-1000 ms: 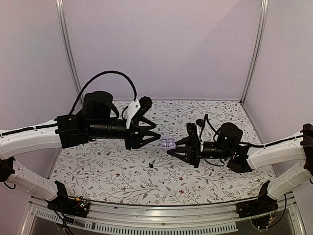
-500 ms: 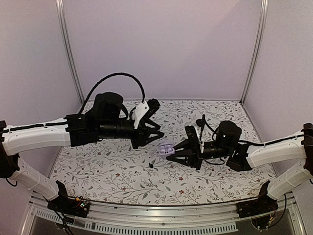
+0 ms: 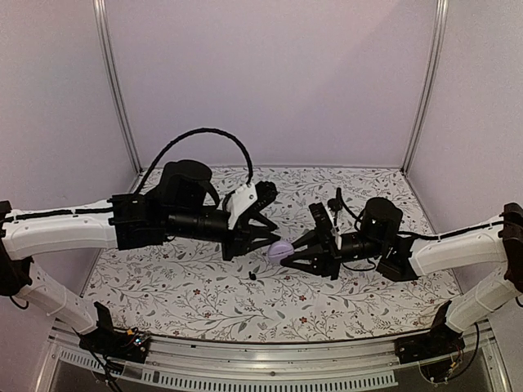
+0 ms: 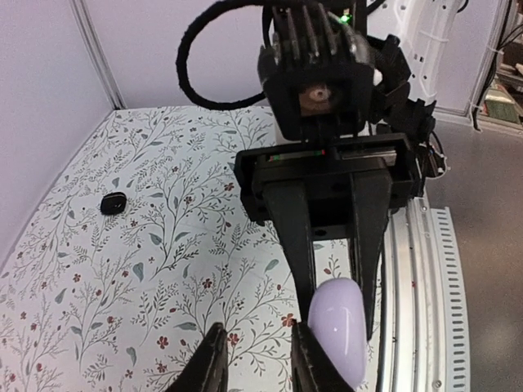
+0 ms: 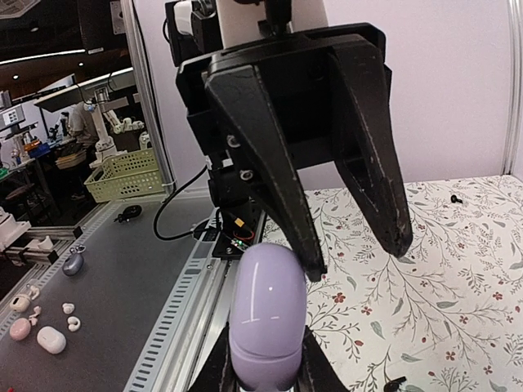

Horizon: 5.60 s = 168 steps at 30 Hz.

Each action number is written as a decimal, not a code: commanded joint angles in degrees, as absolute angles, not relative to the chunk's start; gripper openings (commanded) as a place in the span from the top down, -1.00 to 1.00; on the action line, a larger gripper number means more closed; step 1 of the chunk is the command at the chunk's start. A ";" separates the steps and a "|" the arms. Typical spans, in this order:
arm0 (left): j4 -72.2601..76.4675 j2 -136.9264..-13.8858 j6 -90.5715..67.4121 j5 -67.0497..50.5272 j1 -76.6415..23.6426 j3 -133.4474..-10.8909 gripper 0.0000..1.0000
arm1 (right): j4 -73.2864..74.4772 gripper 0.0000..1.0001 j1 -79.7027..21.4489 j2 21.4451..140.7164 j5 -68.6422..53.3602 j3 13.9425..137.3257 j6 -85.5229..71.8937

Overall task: Insert the wireless bluetooth earbuds into the charging case
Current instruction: Close the charging case with the earbuds inside, then place the charging case with the earbuds at the center of the board, then pick up the charging case from the center of the board.

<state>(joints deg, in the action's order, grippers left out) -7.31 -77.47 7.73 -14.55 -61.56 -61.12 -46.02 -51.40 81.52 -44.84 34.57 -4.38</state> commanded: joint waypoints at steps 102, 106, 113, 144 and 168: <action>-3.92 -73.27 -9.99 1.00 -40.58 -58.00 -0.38 | 2.79 -0.42 -5.93 103.95 -30.39 65.31 -10.30; -3.87 -73.25 -10.18 0.46 -40.52 -58.01 -0.38 | 4.78 -0.46 -8.46 108.53 -26.54 71.36 -6.48; -4.31 -73.32 -9.48 -1.21 -40.58 -58.06 -0.39 | 8.74 -0.48 -11.42 116.98 -19.38 79.86 -1.08; -3.94 -73.92 -9.29 -1.70 -40.55 -57.74 -0.40 | 20.71 0.05 -19.18 130.65 -5.11 93.87 7.20; -4.35 -74.26 -23.62 -28.94 -28.95 -48.80 -0.18 | 3.70 0.39 -42.83 101.41 -9.68 68.93 20.76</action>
<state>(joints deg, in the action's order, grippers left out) -5.41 -73.30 -20.93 -19.11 -29.69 -49.82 9.21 -38.00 108.33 -8.23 72.93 16.99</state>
